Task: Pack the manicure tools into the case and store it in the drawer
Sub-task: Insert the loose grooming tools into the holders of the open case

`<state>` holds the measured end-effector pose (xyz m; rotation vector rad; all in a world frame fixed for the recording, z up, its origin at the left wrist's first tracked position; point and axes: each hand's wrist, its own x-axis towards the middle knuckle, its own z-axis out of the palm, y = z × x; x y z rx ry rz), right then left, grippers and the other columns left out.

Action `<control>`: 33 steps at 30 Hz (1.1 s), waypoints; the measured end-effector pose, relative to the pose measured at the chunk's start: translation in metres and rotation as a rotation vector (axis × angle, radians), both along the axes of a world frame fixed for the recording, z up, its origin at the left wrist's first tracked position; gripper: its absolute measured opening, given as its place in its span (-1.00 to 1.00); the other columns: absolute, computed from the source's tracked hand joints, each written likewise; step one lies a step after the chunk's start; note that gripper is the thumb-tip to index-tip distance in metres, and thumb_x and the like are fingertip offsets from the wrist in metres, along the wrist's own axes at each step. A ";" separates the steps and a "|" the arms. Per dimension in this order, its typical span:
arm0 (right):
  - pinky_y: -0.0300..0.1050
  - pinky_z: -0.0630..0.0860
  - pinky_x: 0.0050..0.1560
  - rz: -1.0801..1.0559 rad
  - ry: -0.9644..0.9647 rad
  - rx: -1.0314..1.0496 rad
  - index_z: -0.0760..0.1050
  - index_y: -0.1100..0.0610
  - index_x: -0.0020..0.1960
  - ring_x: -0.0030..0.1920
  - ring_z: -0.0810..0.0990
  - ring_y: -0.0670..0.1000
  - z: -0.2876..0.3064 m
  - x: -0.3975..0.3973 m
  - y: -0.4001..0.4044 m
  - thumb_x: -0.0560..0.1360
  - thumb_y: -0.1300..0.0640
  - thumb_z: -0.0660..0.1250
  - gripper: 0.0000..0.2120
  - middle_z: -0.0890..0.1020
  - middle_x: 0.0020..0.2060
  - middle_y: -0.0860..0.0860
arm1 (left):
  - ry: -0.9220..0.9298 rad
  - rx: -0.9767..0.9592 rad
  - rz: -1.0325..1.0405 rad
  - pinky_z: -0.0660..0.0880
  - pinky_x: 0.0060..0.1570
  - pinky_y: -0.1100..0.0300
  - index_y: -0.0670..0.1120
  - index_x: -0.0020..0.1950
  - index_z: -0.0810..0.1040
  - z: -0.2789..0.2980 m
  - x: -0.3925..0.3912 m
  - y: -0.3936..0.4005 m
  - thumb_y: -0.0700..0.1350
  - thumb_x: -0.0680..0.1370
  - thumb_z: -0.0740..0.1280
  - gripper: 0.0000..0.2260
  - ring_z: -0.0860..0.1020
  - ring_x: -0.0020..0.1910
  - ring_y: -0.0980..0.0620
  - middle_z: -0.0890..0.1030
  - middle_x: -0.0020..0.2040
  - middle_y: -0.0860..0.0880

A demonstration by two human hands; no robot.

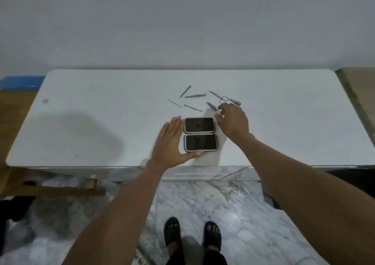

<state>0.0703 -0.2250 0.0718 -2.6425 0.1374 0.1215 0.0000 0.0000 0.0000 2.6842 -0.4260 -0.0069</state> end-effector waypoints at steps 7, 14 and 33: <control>0.04 0.51 0.13 -0.041 0.056 0.000 0.53 0.10 0.27 0.19 0.56 0.16 -0.010 0.019 0.008 0.54 0.02 0.33 -0.67 0.60 0.15 0.10 | -0.018 0.085 -0.007 0.05 0.65 -0.09 -0.17 0.67 0.12 -0.001 0.003 0.000 0.61 0.46 0.06 0.06 0.02 0.69 -0.04 0.10 0.69 -0.11; 0.00 0.54 0.02 -0.077 0.047 -0.016 0.59 0.09 0.17 0.12 0.59 0.16 -0.017 0.028 0.013 0.54 0.02 0.35 -0.75 0.62 0.08 0.10 | -0.027 0.100 -0.006 0.07 0.65 -0.09 -0.17 0.68 0.11 -0.002 0.004 0.000 0.60 0.47 0.09 0.06 0.01 0.69 -0.03 0.09 0.70 -0.10; 0.02 0.54 -0.03 0.149 -0.040 -0.013 0.63 0.12 0.09 -0.02 0.60 0.15 0.003 -0.043 -0.008 0.57 0.18 0.31 -0.84 0.65 -0.05 0.10 | -0.026 0.102 0.005 0.03 0.66 -0.09 -0.14 0.68 0.11 -0.004 0.003 0.001 0.62 0.45 0.04 0.06 0.04 0.69 -0.04 0.12 0.69 -0.11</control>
